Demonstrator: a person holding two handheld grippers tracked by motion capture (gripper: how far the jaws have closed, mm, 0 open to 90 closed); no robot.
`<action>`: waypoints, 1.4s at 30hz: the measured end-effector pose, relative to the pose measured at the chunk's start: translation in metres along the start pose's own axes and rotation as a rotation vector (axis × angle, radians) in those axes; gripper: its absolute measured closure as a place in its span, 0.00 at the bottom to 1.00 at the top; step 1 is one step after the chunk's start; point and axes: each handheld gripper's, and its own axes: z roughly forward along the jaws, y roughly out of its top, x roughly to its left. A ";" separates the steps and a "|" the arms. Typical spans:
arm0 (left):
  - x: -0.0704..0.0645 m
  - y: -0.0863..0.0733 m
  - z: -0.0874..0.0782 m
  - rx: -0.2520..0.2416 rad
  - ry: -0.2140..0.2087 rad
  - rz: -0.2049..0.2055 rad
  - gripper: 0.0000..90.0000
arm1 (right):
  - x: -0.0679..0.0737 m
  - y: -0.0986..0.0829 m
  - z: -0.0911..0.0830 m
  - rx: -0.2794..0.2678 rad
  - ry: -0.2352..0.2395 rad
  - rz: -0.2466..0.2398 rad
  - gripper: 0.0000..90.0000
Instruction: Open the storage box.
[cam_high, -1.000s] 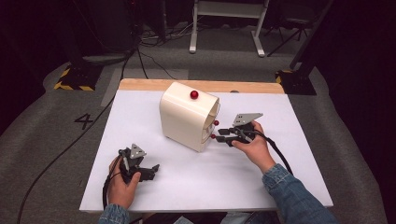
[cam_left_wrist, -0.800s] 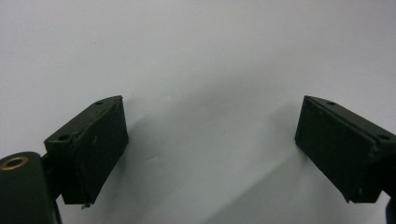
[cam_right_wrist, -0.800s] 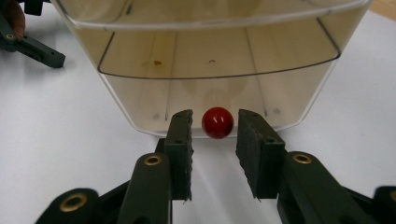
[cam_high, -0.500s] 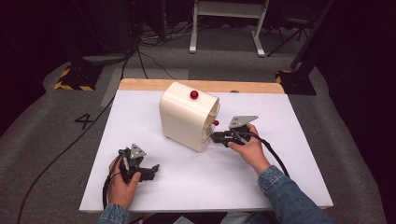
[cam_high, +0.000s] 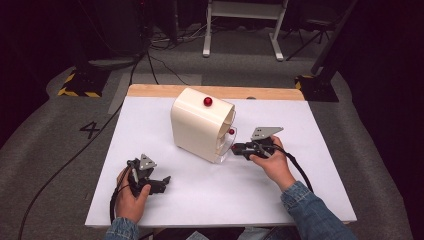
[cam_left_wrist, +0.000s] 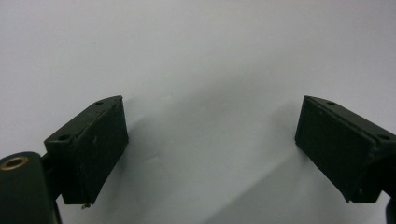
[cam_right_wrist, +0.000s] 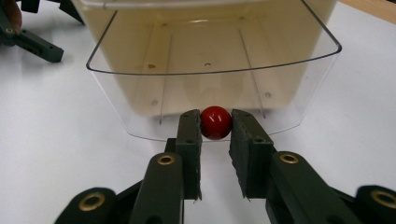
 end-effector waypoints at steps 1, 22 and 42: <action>0.000 0.000 0.000 0.000 0.000 0.000 0.11 | 0.001 -0.002 -0.003 0.001 -0.007 -0.004 0.82; 0.000 0.000 0.000 0.002 0.001 0.000 0.11 | 0.009 -0.033 -0.073 -0.063 -0.017 0.033 0.93; 0.000 0.001 0.000 0.002 0.001 0.004 0.11 | 0.008 -0.010 -0.079 -0.086 -0.072 0.043 0.70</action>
